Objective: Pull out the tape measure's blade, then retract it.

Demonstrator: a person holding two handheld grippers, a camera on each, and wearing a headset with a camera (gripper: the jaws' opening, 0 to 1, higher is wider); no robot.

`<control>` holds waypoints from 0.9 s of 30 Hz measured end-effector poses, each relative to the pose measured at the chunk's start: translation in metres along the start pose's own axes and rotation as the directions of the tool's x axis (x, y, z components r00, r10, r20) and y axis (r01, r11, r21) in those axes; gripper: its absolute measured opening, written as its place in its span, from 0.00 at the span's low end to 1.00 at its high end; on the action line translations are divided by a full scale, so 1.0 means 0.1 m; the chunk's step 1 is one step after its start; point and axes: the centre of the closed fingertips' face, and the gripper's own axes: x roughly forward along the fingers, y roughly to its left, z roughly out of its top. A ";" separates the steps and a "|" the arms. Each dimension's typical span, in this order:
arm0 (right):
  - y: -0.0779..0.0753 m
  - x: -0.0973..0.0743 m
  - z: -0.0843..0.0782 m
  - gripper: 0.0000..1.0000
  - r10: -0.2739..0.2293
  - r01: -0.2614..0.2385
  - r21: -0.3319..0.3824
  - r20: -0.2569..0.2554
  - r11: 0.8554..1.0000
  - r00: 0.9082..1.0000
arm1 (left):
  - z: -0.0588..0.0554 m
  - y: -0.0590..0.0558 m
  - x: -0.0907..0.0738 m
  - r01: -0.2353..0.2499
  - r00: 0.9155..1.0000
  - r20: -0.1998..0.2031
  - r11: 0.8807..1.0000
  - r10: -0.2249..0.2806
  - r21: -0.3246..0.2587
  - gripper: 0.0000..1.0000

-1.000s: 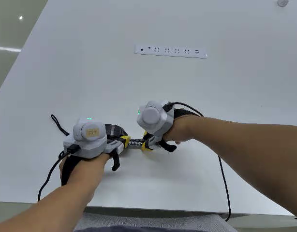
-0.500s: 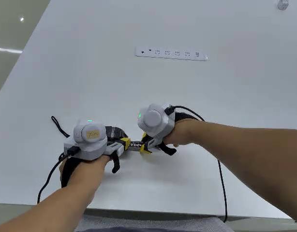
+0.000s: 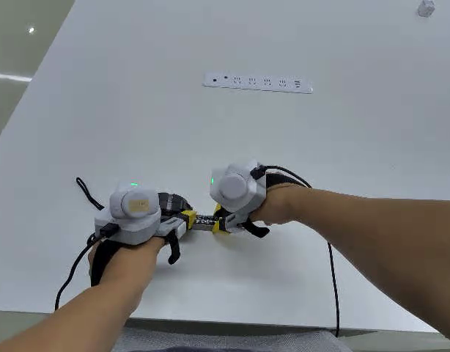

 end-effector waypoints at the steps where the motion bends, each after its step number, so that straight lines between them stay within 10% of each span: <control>1: 0.00 0.01 0.02 0.14 0.001 -0.001 0.000 0.003 1.000 1.000 | 0.00 0.00 0.00 0.000 1.000 0.000 1.000 0.000 -0.001 0.58; 27: 0.00 0.11 0.19 0.14 0.014 -0.015 0.012 0.055 1.000 0.998 | 0.00 0.01 -0.01 0.004 1.000 -0.005 1.000 -0.004 -0.008 0.58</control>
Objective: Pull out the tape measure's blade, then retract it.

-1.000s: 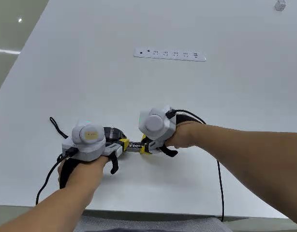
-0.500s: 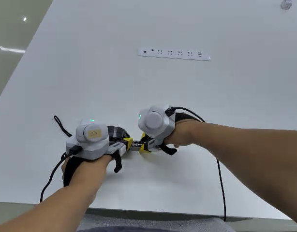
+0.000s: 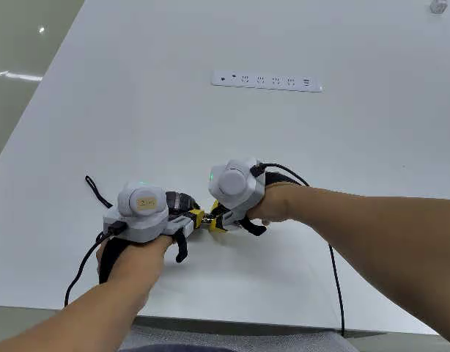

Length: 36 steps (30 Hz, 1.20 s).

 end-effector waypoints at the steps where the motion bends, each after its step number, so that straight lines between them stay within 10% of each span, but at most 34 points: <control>1: 0.00 0.00 0.00 0.14 0.001 -0.001 0.000 0.002 1.000 1.000 | 0.00 0.00 0.00 0.000 1.000 0.000 1.000 0.000 0.000 0.58; 36: -0.01 0.09 0.15 0.14 0.011 -0.009 -0.027 0.063 1.000 0.998 | -0.01 0.01 0.00 0.019 1.000 0.002 1.000 -0.019 -0.020 0.58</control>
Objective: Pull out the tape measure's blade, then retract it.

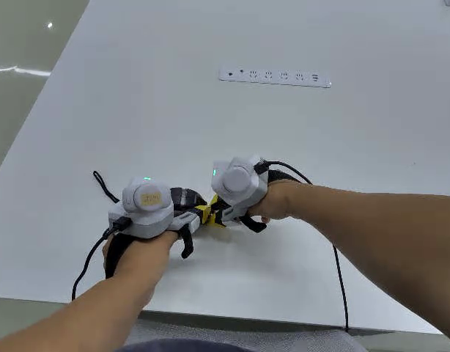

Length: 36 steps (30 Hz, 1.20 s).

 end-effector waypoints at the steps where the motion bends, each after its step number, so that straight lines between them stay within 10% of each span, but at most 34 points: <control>1: 0.00 0.00 0.00 0.14 0.002 -0.002 -0.003 0.003 1.000 1.000 | 0.00 0.00 0.01 0.002 1.000 -0.001 1.000 -0.002 0.000 0.58; 36: 0.00 -0.01 -0.02 0.14 -0.013 0.013 0.016 0.044 1.000 0.999 | 0.01 0.01 0.03 0.014 1.000 0.001 1.000 -0.014 -0.020 0.59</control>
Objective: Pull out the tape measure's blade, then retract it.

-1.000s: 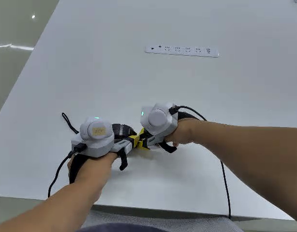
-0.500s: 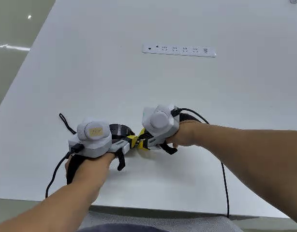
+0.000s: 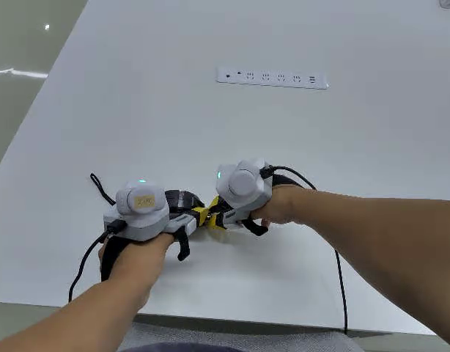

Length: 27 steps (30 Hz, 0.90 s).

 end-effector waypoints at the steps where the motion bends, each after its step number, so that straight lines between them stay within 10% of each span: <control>1: 0.01 0.01 0.01 0.14 0.000 0.000 -0.001 0.001 1.000 1.000 | 0.00 0.00 0.00 0.001 1.000 -0.001 1.000 -0.001 0.000 0.59; 21: 0.01 -0.02 0.00 0.16 -0.032 0.032 0.006 0.002 0.999 0.999 | 0.00 -0.02 -0.01 0.001 1.000 0.001 1.000 -0.001 0.010 0.59; 27: -0.04 -0.12 0.06 0.34 -0.069 0.068 0.031 0.026 0.997 0.997 | 0.04 -0.04 -0.04 0.041 0.999 -0.013 0.994 -0.040 0.098 0.61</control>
